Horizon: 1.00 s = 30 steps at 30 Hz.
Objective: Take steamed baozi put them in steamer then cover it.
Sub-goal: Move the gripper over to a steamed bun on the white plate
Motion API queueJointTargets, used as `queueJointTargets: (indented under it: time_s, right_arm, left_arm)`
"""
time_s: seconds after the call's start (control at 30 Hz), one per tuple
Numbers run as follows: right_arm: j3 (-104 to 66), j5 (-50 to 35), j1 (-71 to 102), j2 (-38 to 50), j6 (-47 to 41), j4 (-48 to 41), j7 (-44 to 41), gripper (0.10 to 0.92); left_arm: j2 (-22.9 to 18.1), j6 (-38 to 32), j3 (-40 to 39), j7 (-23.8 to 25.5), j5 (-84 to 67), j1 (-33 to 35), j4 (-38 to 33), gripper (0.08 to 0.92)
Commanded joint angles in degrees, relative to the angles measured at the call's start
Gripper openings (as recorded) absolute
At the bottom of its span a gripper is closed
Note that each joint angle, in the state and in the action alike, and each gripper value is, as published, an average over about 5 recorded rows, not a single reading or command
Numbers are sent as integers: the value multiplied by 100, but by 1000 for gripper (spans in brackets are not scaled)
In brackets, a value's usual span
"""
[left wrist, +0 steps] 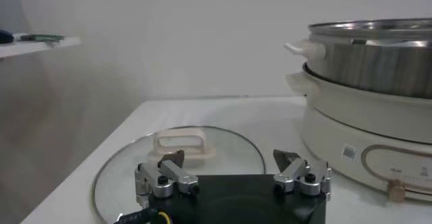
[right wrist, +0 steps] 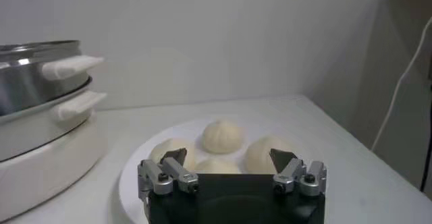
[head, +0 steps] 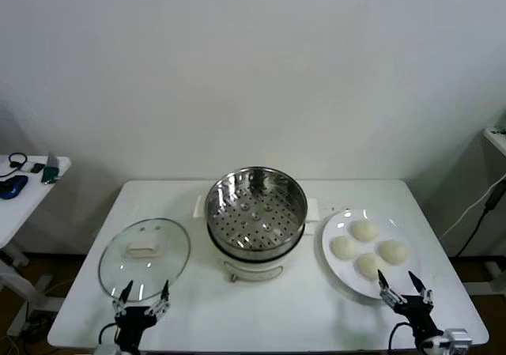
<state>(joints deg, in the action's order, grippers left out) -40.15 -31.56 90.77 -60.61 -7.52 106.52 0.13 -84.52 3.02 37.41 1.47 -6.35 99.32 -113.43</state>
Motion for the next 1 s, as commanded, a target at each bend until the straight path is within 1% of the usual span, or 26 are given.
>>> queueJointTargets:
  time_s: [0.03,0.07,0.13,0.27,0.37,0.43,0.57,0.7,0.83,1.0]
  right_arm:
    - [102,7,-1782,1364,-1712,-277,-230,823]
    - [235,66,-1988,1578,-1753,-407,-385,823]
    - [813,325,-2816,2410,-1880,-966,-1055,823]
    - [2657,972,-4483,3723,-1692,-1825,-2495,823]
    - [4310,1552,-5965,4308,-1238,-2276,-3727,823]
    - [5560,1880,-7095,4468,-859,-2559,-4466,823]
    - [8626,2345,-9944,4330,-173,-3210,-5806,823]
    - [10771,2544,-11791,3868,293,-3733,-6529,823]
    - [12126,2304,-12723,3352,351,-4030,-6919,823]
    - [12499,1828,-12693,2788,103,-4239,-6895,823]
  left_arm:
    - [36,51,-63,16,41,-37,-18,823]
    - [39,50,-68,19,46,-43,-17,823]
    - [51,46,-83,27,63,-65,-13,823]
    - [61,23,-92,39,66,-84,-18,823]
    - [64,-3,-92,56,63,-77,-23,823]
    - [66,-25,-93,67,62,-72,-19,823]
    - [69,-71,-105,78,63,-68,12,823]
    - [56,-90,-140,96,87,-66,17,823]
    - [52,-101,-179,127,114,-47,4,823]
    - [62,-96,-173,156,127,-104,50,823]
